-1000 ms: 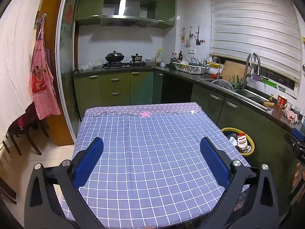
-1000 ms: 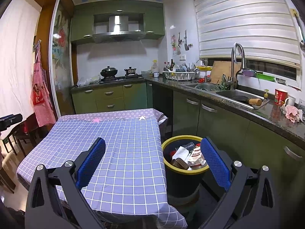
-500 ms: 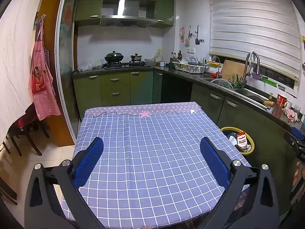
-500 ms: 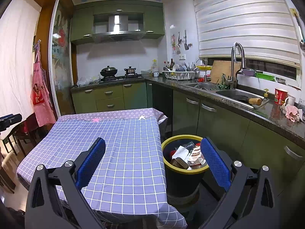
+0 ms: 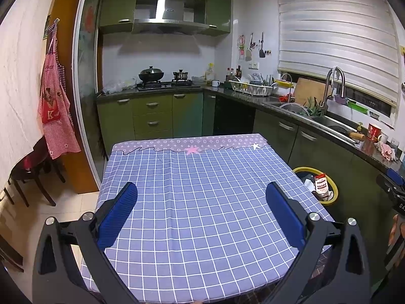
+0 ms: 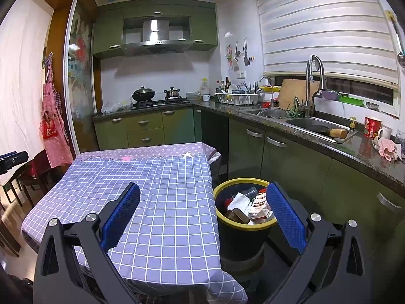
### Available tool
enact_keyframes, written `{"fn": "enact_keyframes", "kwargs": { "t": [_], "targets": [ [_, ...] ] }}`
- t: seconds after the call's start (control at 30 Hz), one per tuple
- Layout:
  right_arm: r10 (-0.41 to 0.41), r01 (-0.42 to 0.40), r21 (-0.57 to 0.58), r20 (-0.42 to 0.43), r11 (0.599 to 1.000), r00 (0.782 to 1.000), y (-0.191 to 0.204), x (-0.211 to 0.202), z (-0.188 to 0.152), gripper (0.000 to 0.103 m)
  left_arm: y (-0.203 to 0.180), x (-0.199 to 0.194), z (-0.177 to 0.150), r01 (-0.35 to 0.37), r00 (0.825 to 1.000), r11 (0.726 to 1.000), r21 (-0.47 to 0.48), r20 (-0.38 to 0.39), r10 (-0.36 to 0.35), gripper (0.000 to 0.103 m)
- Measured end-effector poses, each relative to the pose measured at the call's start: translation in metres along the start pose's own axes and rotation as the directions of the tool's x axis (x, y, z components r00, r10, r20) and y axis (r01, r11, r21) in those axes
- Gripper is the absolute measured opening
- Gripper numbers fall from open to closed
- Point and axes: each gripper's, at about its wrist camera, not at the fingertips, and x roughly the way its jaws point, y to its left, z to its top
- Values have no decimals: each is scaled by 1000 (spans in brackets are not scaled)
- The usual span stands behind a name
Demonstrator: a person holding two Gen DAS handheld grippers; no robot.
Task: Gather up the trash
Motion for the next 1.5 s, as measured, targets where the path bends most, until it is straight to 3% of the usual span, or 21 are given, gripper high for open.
{"fn": "enact_keyframes", "kwargs": {
  "t": [0.97, 1.27, 1.5],
  "targets": [
    [-6, 6, 7, -7, 1000, 1000, 0, 3, -1, 98, 2, 12, 0, 8, 999, 1000, 16, -37, -8, 97],
    [-9, 9, 10, -13, 1000, 1000, -1, 8, -3, 98, -4, 15, -2, -44, 999, 998, 52, -7, 44, 97],
    [-10, 10, 11, -23, 1000, 1000, -1, 13, -5, 98, -1, 25, -2, -55, 997, 998, 42, -44, 57, 97]
  ]
}}
